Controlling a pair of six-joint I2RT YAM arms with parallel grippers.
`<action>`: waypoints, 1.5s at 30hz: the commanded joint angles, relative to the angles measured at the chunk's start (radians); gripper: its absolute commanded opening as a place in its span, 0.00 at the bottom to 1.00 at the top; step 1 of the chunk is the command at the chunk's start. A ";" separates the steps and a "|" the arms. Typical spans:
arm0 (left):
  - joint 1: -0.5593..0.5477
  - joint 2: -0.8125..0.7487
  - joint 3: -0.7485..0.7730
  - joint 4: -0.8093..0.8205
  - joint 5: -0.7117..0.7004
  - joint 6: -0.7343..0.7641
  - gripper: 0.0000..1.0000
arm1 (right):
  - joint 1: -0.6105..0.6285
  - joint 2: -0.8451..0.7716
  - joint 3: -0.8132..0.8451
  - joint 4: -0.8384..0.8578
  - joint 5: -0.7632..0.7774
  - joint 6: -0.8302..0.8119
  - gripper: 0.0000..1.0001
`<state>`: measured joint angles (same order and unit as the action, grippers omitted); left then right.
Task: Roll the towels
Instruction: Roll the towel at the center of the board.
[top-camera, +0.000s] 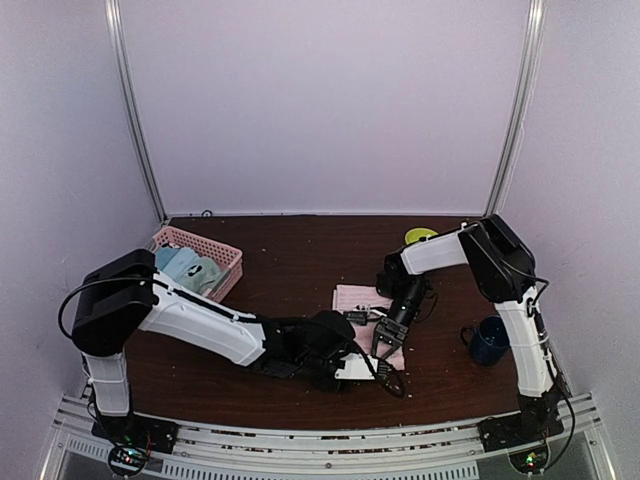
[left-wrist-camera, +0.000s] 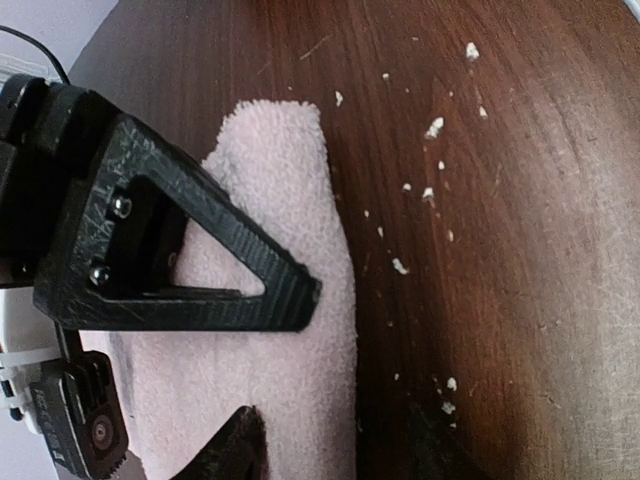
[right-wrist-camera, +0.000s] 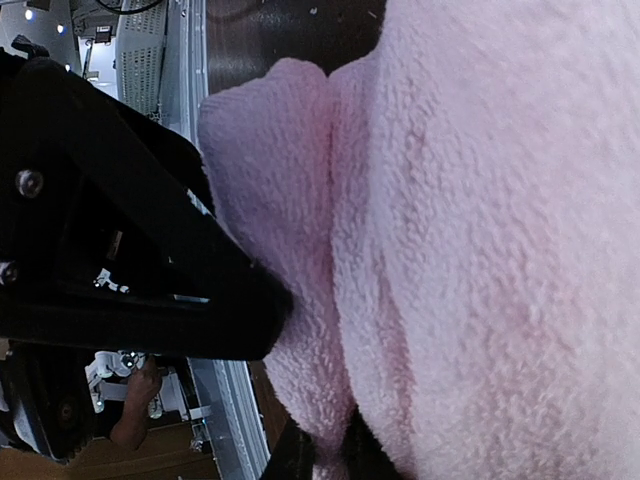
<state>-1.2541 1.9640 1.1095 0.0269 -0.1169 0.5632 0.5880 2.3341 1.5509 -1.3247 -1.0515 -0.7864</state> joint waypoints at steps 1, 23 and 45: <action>-0.002 0.021 0.019 0.074 -0.017 0.047 0.50 | -0.002 0.012 -0.031 0.038 0.120 0.001 0.04; -0.004 0.070 0.120 -0.246 0.098 -0.149 0.05 | -0.079 -0.289 0.098 0.000 0.142 0.011 0.44; 0.033 0.074 0.157 -0.429 0.390 -0.405 0.06 | 0.041 -0.053 0.232 0.311 0.462 0.335 0.25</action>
<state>-1.2385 1.9957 1.2705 -0.2977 0.1463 0.2256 0.6289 2.2147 1.6894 -1.0168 -0.6075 -0.4522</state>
